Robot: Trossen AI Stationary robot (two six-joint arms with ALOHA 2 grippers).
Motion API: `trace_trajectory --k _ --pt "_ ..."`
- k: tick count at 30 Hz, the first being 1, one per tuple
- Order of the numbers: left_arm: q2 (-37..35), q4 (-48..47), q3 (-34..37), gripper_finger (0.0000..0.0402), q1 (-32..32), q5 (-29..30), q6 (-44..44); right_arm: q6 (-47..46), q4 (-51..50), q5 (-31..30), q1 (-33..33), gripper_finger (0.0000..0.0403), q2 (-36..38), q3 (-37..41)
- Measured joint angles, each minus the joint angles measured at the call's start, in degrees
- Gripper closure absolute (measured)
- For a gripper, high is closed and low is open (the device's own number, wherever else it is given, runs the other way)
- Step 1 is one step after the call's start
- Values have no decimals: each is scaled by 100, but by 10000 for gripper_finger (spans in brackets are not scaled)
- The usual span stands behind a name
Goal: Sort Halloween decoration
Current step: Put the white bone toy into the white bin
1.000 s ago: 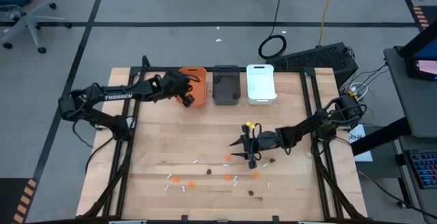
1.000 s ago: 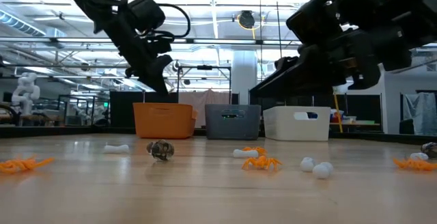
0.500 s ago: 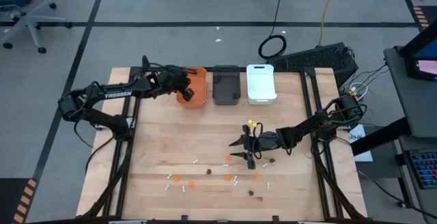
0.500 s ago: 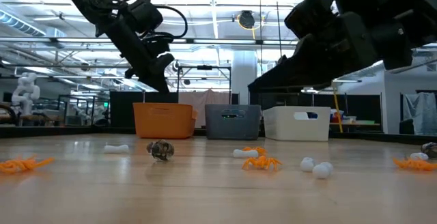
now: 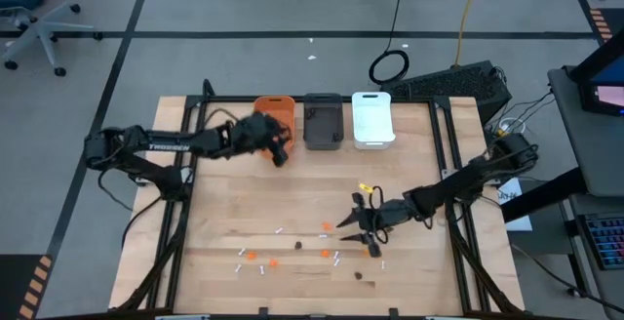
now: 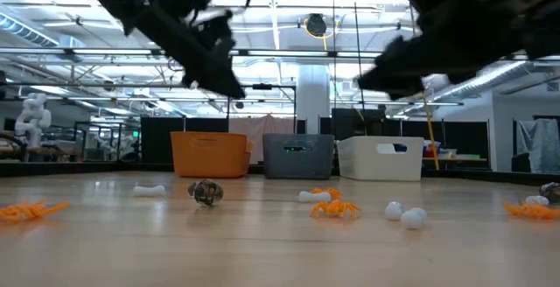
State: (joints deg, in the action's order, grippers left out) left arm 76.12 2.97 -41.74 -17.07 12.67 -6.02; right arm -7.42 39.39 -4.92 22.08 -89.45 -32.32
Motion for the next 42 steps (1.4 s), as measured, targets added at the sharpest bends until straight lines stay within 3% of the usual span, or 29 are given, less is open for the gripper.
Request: trace_trajectory --k 8,14,19,28,42 --pt "-13 439 4 267 1806 1051 -8 -1258 -3081 -834 639 245 1370 2" --pt "129 534 4 267 2870 1576 -406 -1678 -4720 -838 1097 245 2039 2" --pt "469 888 7 267 3419 2315 -720 -2635 -5658 -837 1190 246 2120 2" --pt "1003 1516 7 267 3661 2670 -722 -2634 -5704 -859 1305 279 1717 2" --pt "1036 1601 7 267 3796 2671 -720 -2292 -5163 -851 1301 298 954 2"
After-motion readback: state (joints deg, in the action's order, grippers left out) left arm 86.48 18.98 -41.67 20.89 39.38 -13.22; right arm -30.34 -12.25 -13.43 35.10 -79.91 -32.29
